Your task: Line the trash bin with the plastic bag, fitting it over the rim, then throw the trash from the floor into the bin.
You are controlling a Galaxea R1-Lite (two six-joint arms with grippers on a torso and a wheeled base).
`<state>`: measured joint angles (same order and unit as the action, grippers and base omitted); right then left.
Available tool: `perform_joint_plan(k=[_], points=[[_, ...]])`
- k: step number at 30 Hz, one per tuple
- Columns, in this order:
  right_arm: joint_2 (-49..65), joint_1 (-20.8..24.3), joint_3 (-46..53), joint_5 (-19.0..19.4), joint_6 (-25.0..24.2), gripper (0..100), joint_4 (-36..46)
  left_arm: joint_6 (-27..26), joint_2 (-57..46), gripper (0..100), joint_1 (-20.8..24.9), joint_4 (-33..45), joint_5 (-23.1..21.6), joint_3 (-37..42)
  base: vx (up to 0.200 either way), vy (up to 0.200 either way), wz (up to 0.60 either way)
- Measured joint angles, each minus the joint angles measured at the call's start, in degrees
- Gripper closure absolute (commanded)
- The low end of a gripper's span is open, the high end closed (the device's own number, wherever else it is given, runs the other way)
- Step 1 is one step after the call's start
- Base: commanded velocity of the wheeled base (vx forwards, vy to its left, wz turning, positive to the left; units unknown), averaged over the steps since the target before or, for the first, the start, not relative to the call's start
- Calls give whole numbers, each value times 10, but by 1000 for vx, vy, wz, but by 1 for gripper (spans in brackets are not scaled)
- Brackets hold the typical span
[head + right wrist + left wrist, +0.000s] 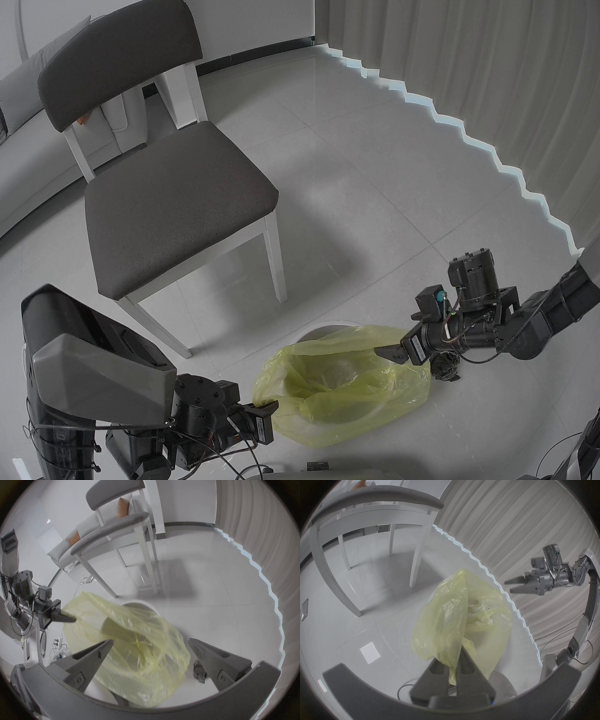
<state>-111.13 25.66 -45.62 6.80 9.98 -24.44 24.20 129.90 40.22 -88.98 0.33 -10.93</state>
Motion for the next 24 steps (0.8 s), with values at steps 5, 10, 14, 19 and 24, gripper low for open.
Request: perform_joint_plan(k=[5, 10, 14, 19, 24], points=[[-34, 17, -58, 3, 15, 0, -4, 1, -1, 0, 1, 0, 4, 0, 0, 0, 0], [-56, 26, -75, 6, 33, 0, -3, 2, -9, 0, -5, 0, 17, 20, 0, 0, 0], [-57, 20, -65, 6, 32, 0, -4, 0, -17, 0, -18, 0, 20, 40, 0, 0, 0], [-39, 3, -47, 8, 31, 0, -4, -1, -42, 0, -28, 0, 20, 56, 0, 0, 0], [-14, -14, -13, 10, 31, 0, -4, -26, -54, 0, -29, 0, 25, 37, 0, 0, 0]])
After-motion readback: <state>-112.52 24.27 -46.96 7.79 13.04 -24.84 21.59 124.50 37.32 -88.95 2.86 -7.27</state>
